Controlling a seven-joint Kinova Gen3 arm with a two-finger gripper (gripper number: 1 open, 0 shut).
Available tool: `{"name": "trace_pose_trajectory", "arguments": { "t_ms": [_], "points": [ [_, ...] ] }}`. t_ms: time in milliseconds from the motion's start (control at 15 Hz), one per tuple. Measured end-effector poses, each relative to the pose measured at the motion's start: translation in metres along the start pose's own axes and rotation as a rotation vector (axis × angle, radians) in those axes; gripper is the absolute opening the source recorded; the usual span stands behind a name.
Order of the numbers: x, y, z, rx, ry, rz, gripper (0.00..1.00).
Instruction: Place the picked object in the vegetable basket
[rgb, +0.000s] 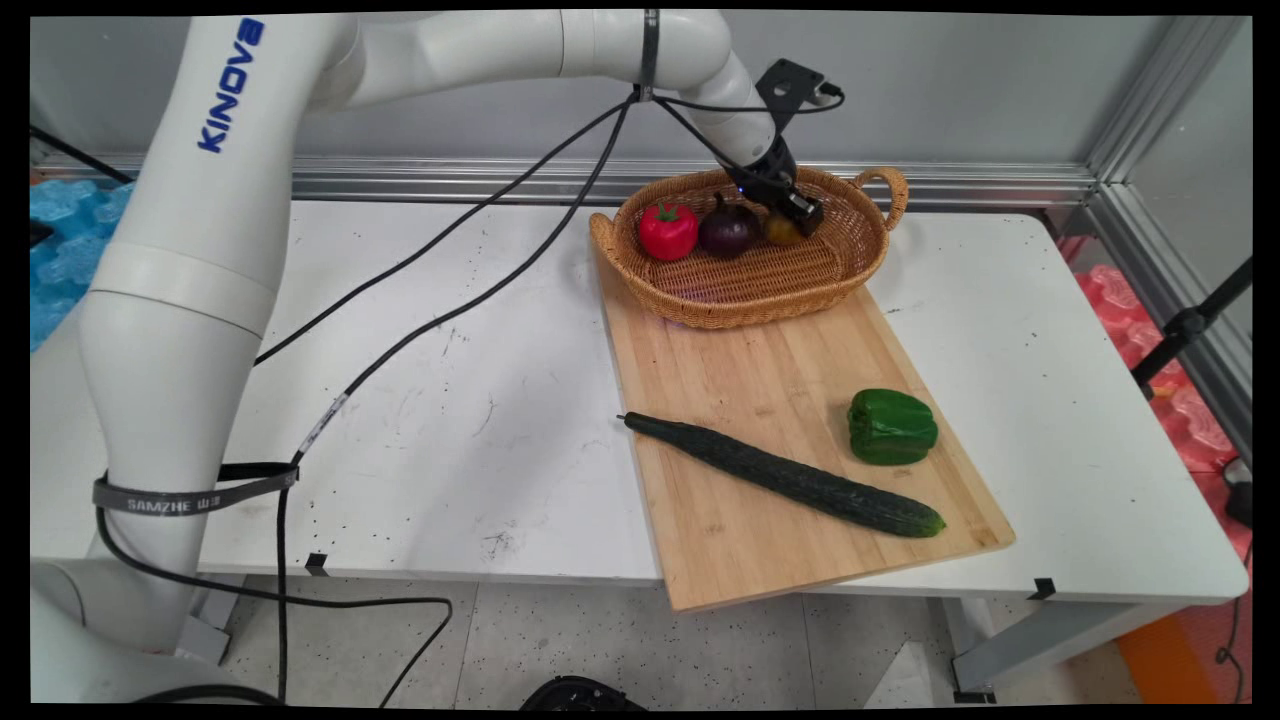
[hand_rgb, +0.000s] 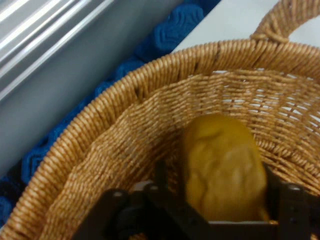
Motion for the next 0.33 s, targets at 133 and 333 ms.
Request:
{"name": "trace_pose_trajectory", "arguments": {
  "t_ms": [133,333],
  "points": [
    [0.0001,0.0000,0.0005,-0.004,0.003,0.005,1.00],
    [-0.0004,-0.0009,-0.0036,-0.007,0.011,0.016,1.00]
  ]
}}
